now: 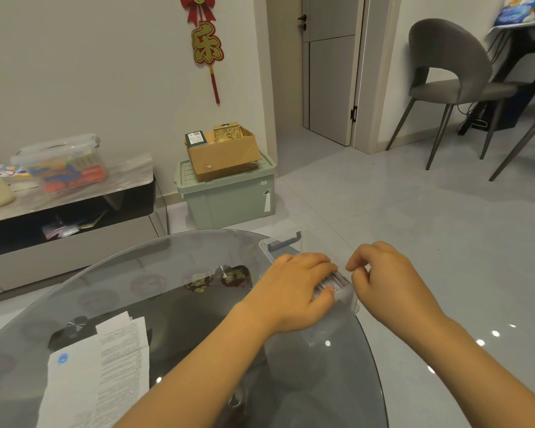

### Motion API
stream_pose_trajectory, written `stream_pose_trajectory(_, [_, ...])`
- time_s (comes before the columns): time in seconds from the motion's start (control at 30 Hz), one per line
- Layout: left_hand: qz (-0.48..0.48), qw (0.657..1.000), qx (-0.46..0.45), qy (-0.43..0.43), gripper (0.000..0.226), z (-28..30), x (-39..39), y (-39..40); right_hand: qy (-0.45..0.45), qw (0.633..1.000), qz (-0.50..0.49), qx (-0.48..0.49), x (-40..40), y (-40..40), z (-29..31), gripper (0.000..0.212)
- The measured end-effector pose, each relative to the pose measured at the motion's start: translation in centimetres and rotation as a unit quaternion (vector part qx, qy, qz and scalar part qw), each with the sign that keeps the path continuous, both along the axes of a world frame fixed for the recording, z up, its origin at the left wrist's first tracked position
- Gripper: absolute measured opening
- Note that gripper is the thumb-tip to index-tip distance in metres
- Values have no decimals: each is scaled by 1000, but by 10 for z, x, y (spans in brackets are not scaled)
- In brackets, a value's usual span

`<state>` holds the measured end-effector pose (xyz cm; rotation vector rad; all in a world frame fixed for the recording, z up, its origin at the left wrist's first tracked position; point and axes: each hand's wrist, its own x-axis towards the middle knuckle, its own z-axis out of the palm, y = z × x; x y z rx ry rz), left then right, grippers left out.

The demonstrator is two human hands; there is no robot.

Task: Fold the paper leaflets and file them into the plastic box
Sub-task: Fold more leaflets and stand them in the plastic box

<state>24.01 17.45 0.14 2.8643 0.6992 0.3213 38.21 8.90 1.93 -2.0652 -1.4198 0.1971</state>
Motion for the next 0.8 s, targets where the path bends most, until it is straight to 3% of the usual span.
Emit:
stream_pose_trajectory(0.27, [8,997,-6,77,67,5,6,-2,14,1000,7,-21,1,-5,-2,25])
stream_pose_trajectory(0.53, [68,997,-6,23,61,13,-18,-16,-39,999,9,-31,-6,-13,3,38])
stream_pose_trajectory(0.8, [151,988,10,15,60,26,-81,-73,-69,988,134,32,-45,-39,8,42])
